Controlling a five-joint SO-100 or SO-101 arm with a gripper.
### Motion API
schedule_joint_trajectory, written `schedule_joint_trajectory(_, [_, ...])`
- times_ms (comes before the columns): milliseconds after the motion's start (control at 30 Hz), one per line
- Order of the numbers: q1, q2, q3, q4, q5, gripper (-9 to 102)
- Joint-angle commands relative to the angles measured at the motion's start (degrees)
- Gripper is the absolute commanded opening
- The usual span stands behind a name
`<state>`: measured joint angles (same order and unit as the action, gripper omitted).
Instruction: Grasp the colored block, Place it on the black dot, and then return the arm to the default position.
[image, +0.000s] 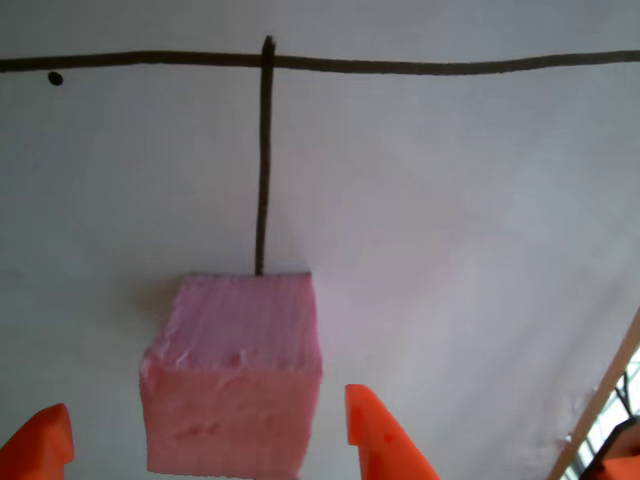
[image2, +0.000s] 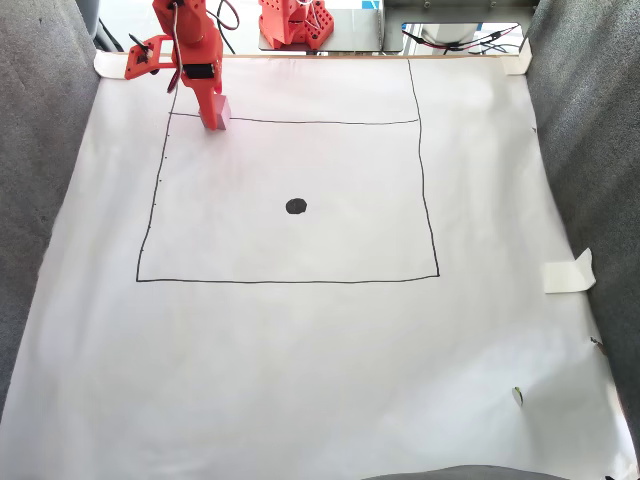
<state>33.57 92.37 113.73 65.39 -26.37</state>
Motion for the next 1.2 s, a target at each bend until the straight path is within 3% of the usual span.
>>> schedule_joint_trajectory(0, [0.44,0.09,0.18,-0.97,-0.09,36])
schedule_joint_trajectory(333, [1.58,-0.44,2.11,-4.92,-0.79,32])
schedule_joint_trajectory(633, [1.49,-0.18,2.2,-6.15,-0.35,16])
schedule_joint_trajectory(733, [1.58,0.18,2.29,-7.03,0.44,0])
schedule_joint_trajectory(967, [1.41,2.29,3.6,-9.14,2.81,0])
schedule_joint_trajectory(1167, [-3.08,7.29,3.16,-5.8,7.03,0])
